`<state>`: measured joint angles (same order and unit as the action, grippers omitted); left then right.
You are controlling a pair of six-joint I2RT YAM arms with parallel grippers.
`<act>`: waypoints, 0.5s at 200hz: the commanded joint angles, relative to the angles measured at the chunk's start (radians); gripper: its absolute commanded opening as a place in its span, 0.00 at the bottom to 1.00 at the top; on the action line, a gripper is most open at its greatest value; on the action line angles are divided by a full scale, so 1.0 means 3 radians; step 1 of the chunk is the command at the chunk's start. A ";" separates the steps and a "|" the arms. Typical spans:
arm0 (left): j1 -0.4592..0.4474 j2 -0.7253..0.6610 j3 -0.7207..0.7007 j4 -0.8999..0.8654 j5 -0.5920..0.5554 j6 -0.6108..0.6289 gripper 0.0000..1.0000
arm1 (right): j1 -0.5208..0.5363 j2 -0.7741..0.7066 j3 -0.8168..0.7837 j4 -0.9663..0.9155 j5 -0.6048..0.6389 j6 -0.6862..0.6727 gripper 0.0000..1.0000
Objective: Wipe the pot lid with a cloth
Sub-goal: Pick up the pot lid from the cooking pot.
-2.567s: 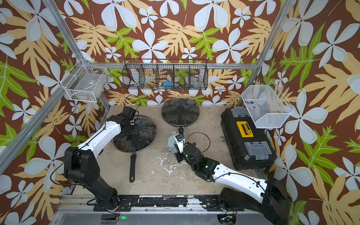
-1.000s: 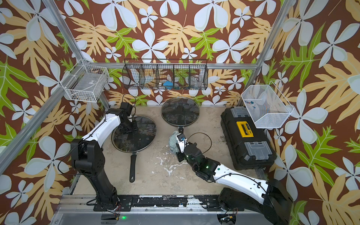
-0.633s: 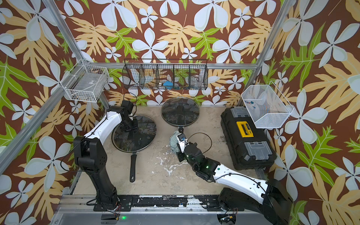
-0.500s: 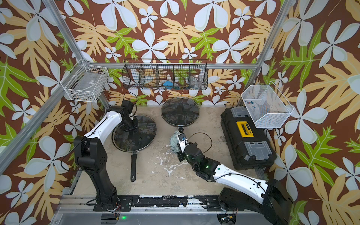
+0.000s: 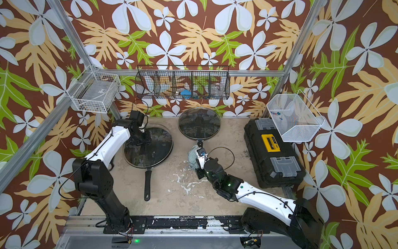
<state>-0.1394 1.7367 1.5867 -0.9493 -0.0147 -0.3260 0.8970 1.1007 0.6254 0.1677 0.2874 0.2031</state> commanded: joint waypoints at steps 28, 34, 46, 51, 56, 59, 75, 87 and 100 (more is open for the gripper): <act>0.0008 -0.0497 -0.0409 0.0955 0.0288 0.0067 0.00 | 0.0001 -0.0055 -0.0019 0.0096 -0.0002 0.0045 0.00; 0.0009 -0.0597 -0.0499 0.1093 0.0365 0.0066 0.00 | 0.0001 -0.0079 -0.0027 0.0109 -0.0002 0.0044 0.00; 0.0009 -0.0799 -0.0678 0.1367 0.0480 0.0059 0.00 | -0.0021 -0.0136 -0.0038 0.0140 -0.0037 0.0056 0.00; 0.0008 -0.0883 -0.0750 0.1483 0.0538 0.0061 0.00 | -0.0044 -0.0169 -0.0047 0.0149 -0.0079 0.0073 0.00; 0.0005 -0.0960 -0.0811 0.1569 0.0608 0.0066 0.00 | -0.0080 -0.0197 -0.0060 0.0168 -0.0139 0.0091 0.00; 0.0006 -0.1005 -0.0846 0.1625 0.0651 0.0076 0.00 | -0.0100 -0.0216 -0.0068 0.0183 -0.0184 0.0106 0.00; 0.0010 -0.1177 -0.0978 0.1819 0.0986 0.0171 0.00 | -0.0246 -0.0324 -0.0118 0.0255 -0.0484 0.0190 0.00; 0.0008 -0.1243 -0.1021 0.1872 0.1228 0.0229 0.00 | -0.0364 -0.0409 -0.0158 0.0327 -0.0730 0.0252 0.00; 0.0009 -0.1289 -0.1082 0.1935 0.1563 0.0287 0.00 | -0.0480 -0.0502 -0.0200 0.0423 -0.0969 0.0317 0.00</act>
<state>-0.1390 1.3792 1.2797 -0.5674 0.2295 -0.2901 0.7956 0.9882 0.5800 0.2161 0.1577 0.2493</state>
